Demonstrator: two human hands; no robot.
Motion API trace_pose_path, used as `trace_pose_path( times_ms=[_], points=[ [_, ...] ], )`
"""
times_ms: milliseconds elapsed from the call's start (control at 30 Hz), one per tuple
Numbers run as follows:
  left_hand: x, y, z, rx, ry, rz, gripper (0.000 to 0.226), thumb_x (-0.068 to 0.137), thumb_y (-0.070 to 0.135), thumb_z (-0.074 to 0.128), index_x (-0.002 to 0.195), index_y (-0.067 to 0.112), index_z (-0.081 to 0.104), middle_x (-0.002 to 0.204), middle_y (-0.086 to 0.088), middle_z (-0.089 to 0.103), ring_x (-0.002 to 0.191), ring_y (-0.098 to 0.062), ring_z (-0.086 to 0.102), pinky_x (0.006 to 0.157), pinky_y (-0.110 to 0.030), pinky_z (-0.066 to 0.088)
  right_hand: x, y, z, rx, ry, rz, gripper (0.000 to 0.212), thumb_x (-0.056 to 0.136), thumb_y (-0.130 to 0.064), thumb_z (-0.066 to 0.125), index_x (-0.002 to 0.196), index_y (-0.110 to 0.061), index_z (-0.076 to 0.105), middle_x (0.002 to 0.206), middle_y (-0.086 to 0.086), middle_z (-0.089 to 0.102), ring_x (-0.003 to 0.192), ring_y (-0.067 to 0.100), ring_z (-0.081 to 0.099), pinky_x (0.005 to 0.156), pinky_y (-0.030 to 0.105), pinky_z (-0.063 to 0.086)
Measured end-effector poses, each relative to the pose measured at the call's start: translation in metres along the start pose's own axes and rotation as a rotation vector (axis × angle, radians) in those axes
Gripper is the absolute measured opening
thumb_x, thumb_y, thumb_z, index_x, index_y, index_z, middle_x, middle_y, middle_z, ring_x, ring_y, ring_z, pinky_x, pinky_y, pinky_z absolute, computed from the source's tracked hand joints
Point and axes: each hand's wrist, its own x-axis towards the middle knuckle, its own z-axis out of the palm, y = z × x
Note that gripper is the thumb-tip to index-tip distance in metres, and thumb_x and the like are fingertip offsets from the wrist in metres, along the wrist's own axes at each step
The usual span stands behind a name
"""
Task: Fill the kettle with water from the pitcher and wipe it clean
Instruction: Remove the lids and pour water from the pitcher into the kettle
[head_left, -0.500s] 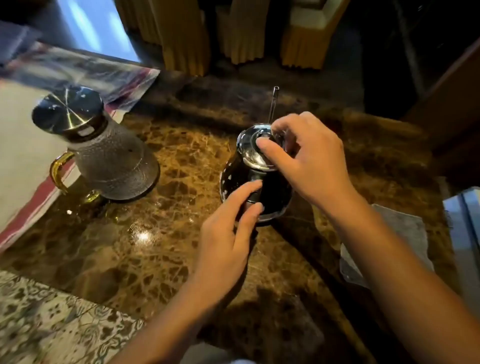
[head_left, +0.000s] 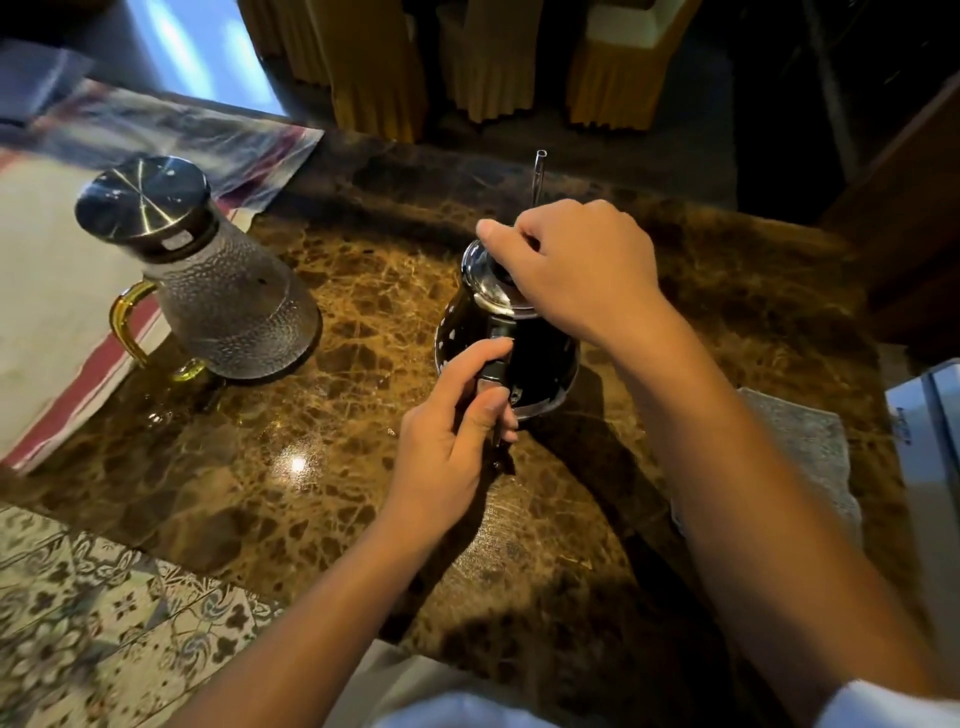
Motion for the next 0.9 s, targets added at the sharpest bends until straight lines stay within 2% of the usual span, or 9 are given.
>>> trace_pose_path(
  times_ms=[133, 267, 400, 533, 667, 700, 767, 833, 900],
  points=[
    [0.002, 0.002, 0.000, -0.001, -0.036, -0.015, 0.036, 0.106, 0.035, 0.045, 0.141, 0.042, 0.048, 0.085, 0.001, 0.068, 0.077, -0.017, 0.071, 0.079, -0.032, 0.060, 0.006, -0.004, 0.004, -0.051, 0.010, 0.047, 0.050, 0.102, -0.048, 0.045, 0.060, -0.021, 0.054, 0.061, -0.006, 0.054, 0.066, 0.019, 0.058, 0.059, 0.032, 0.039],
    [0.002, -0.001, 0.001, -0.027, -0.050, -0.023, 0.036, 0.107, 0.035, 0.044, 0.142, 0.039, 0.048, 0.083, 0.000, 0.067, 0.075, -0.017, 0.070, 0.077, -0.034, 0.061, 0.006, -0.001, 0.007, 0.042, 0.020, 0.074, 0.049, 0.097, -0.048, 0.054, 0.055, -0.023, 0.051, 0.057, -0.008, 0.052, 0.060, 0.014, 0.052, 0.058, 0.032, 0.041],
    [0.002, -0.002, 0.003, -0.015, -0.033, -0.009, 0.037, 0.107, 0.035, 0.044, 0.143, 0.038, 0.047, 0.082, 0.002, 0.067, 0.074, -0.016, 0.070, 0.076, -0.035, 0.061, 0.008, 0.001, 0.006, 0.100, 0.010, 0.074, 0.048, 0.095, -0.048, 0.057, 0.055, -0.022, 0.054, 0.058, -0.006, 0.057, 0.064, 0.017, 0.058, 0.060, 0.036, 0.048],
    [0.003, -0.002, 0.000, -0.038, -0.025, -0.024, 0.036, 0.107, 0.034, 0.045, 0.143, 0.036, 0.049, 0.081, 0.002, 0.066, 0.074, -0.016, 0.069, 0.075, -0.038, 0.062, 0.008, 0.007, 0.003, 0.532, 0.078, 0.137, 0.046, 0.092, -0.041, 0.062, 0.058, -0.010, 0.065, 0.059, 0.013, 0.062, 0.058, 0.029, 0.058, 0.070, 0.053, 0.057],
    [0.006, 0.001, -0.001, -0.018, -0.037, 0.002, 0.035, 0.109, 0.025, 0.047, 0.144, 0.029, 0.050, 0.080, -0.001, 0.066, 0.073, -0.016, 0.069, 0.074, -0.028, 0.058, -0.005, 0.015, -0.004, 0.650, 0.198, 0.137, 0.052, 0.092, -0.039, 0.063, 0.062, 0.003, 0.063, 0.059, 0.019, 0.060, 0.054, 0.033, 0.054, 0.061, 0.054, 0.052],
    [0.005, 0.002, -0.001, -0.013, -0.039, -0.003, 0.035, 0.109, 0.024, 0.046, 0.144, 0.028, 0.049, 0.080, -0.002, 0.066, 0.073, -0.017, 0.069, 0.074, -0.028, 0.058, -0.008, 0.019, -0.009, 0.712, 0.212, 0.133, 0.053, 0.093, -0.038, 0.064, 0.064, 0.006, 0.063, 0.062, 0.025, 0.062, 0.057, 0.039, 0.057, 0.060, 0.053, 0.052],
    [0.004, 0.002, 0.000, 0.003, -0.036, -0.010, 0.037, 0.109, 0.025, 0.046, 0.145, 0.026, 0.048, 0.080, -0.003, 0.066, 0.073, -0.018, 0.069, 0.075, -0.032, 0.060, -0.018, 0.027, -0.021, 0.778, 0.244, 0.121, 0.052, 0.096, -0.035, 0.066, 0.068, 0.009, 0.062, 0.067, 0.032, 0.060, 0.057, 0.036, 0.055, 0.057, 0.045, 0.048],
    [0.004, 0.002, 0.000, 0.021, -0.022, -0.008, 0.037, 0.109, 0.023, 0.046, 0.146, 0.027, 0.048, 0.080, 0.000, 0.066, 0.074, -0.018, 0.070, 0.075, -0.039, 0.061, -0.035, 0.032, -0.030, 0.810, 0.260, 0.118, 0.049, 0.097, -0.032, 0.068, 0.070, 0.009, 0.062, 0.066, 0.027, 0.059, 0.057, 0.024, 0.052, 0.056, 0.034, 0.043],
    [0.002, 0.004, 0.002, 0.036, -0.004, 0.002, 0.036, 0.110, 0.023, 0.047, 0.145, 0.032, 0.048, 0.080, 0.005, 0.067, 0.074, -0.018, 0.071, 0.076, -0.043, 0.062, -0.057, 0.034, -0.032, 0.829, 0.270, 0.121, 0.047, 0.097, -0.032, 0.070, 0.071, 0.007, 0.060, 0.064, 0.016, 0.057, 0.058, 0.017, 0.051, 0.056, 0.031, 0.043]
  ],
)
